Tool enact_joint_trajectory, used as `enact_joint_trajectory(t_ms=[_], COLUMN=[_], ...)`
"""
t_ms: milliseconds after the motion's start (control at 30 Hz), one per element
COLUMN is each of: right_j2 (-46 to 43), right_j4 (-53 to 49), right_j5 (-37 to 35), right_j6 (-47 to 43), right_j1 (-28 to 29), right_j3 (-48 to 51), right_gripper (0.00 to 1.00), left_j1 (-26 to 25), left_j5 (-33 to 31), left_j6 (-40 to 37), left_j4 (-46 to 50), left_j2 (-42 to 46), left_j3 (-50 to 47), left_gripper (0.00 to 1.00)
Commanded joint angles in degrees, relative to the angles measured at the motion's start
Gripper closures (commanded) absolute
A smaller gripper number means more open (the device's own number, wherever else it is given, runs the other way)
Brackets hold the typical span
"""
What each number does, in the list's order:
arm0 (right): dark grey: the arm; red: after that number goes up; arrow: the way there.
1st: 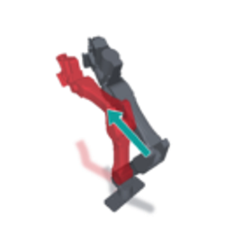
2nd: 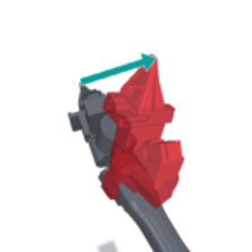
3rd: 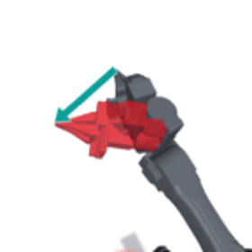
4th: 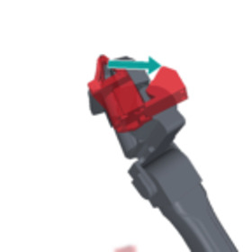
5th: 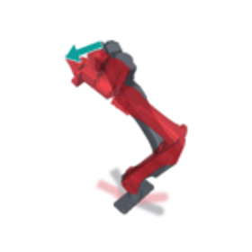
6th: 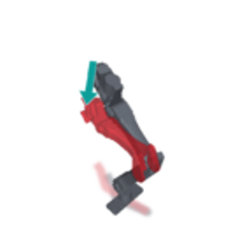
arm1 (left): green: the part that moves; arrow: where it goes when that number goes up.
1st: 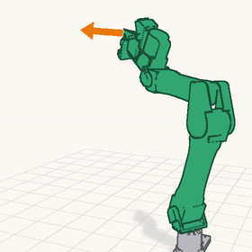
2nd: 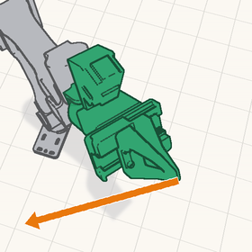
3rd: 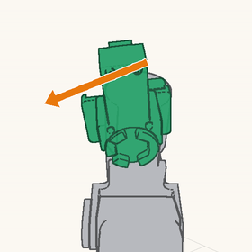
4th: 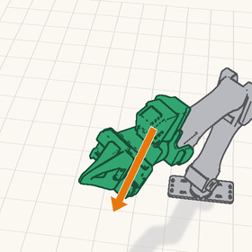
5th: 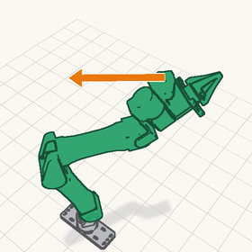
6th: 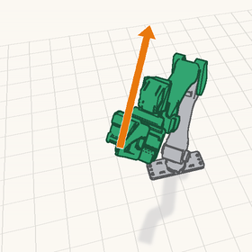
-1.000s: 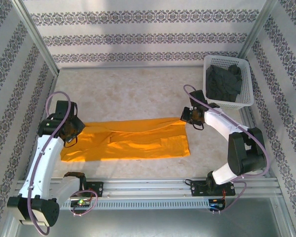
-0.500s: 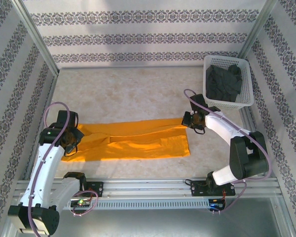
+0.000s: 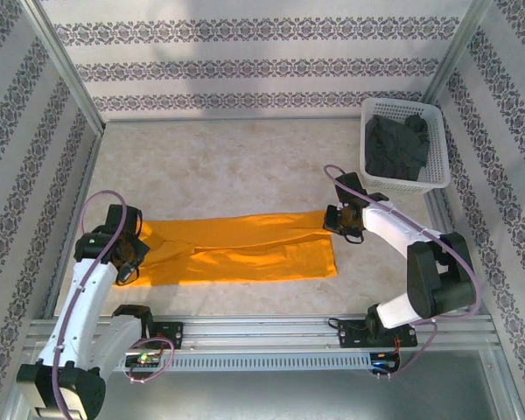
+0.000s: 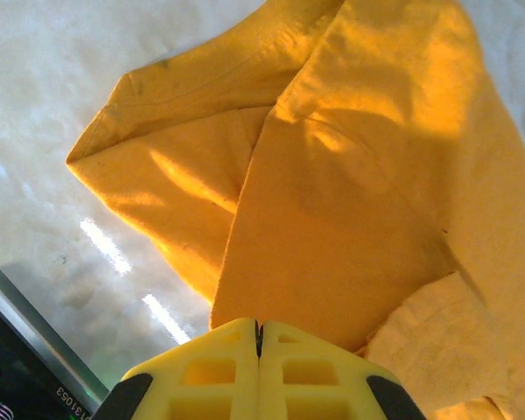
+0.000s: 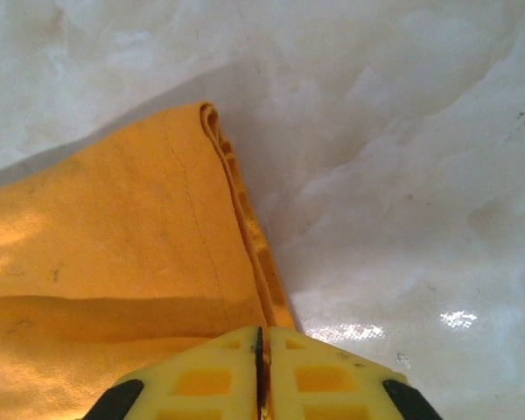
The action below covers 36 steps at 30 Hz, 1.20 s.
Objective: Fold and stack the t-shirts
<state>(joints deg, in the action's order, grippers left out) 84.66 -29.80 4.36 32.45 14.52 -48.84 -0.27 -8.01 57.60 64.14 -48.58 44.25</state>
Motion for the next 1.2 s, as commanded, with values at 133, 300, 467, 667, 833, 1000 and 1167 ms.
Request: enact_joint_trajectory(t_ms=[133,300,467,667,833,1000,1167], right_j2=[-2.69,-3.23,-1.17,3.17,6.92,5.66,1.59], right_j4=[-2.76,-2.87,-1.18,0.78,-0.79,-3.58,-4.33], right_j5=[-0.21,0.26,1.91,3.71,3.85,0.89,-1.23], right_j6=[0.86,2.3,4.36,8.76,10.84,10.71,9.25], right_j1=[0.49,0.57,1.75,3.74,3.86,3.45,3.11], right_j3=[1.01,0.2,-1.45,-1.42,-0.76,-1.4,-2.16], right_gripper=[0.75,0.75,0.81,0.98,0.98,0.97,0.94], left_j1=[0.01,0.01,0.01,0.01,0.02,0.02,0.08], left_j5=[-0.85,-1.67,-2.55,-1.0,0.6,2.79,-0.07], left_j6=[1.9,1.81,0.59,1.34,2.14,1.22,-2.54], left_j4=[0.38,0.92,1.1,0.13,-0.57,-2.64,-2.61], left_j2=[0.03,0.1,-0.23,-0.78,-1.71,-3.08,-5.48], left_j3=[-2.15,-2.17,-1.72,-3.26,-4.66,-4.12,2.68], left_gripper=[1.0,1.0,1.0,1.0,0.91,0.66,0.51])
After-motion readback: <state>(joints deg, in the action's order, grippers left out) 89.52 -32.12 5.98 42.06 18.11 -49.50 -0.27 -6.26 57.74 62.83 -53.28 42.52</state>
